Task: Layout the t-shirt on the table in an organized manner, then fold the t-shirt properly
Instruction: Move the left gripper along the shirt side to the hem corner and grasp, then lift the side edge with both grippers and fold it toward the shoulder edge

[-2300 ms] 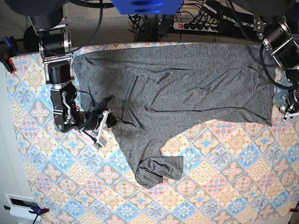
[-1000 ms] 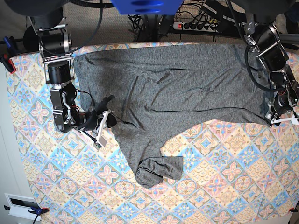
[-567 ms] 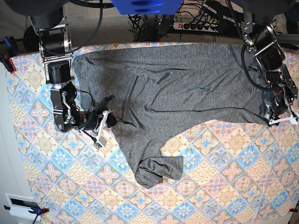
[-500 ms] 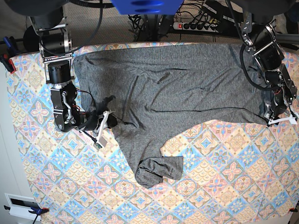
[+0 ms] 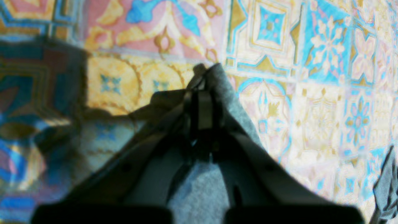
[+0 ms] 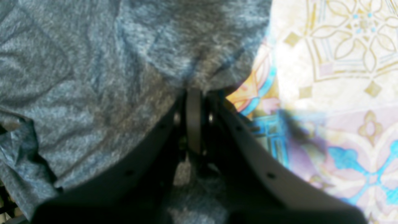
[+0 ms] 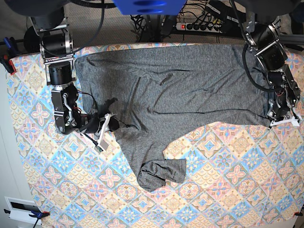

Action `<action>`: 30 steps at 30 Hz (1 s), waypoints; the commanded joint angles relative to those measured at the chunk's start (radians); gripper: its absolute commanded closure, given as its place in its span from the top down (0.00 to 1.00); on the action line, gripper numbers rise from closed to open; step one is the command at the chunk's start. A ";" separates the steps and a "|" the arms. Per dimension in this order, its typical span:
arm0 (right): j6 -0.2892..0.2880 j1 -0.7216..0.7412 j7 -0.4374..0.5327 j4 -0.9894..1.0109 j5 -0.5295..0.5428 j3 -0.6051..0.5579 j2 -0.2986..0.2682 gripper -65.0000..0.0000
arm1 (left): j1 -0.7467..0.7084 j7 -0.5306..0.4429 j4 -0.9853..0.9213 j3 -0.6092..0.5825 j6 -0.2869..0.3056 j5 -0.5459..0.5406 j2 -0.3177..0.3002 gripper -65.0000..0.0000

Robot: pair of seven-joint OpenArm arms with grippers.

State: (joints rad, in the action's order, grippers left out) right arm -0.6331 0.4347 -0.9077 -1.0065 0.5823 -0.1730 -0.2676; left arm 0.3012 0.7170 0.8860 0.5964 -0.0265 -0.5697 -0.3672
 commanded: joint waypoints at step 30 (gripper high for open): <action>-0.006 0.029 0.071 -0.022 0.017 0.103 -0.011 0.00 | -0.044 0.013 0.213 0.119 0.007 -0.006 -0.022 0.00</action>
State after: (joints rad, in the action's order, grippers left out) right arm -0.6327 0.4351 -0.8593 -1.0080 0.5789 -0.0765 -0.2684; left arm 0.2363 0.7444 1.0794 0.7147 -0.0265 -0.5667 -0.3687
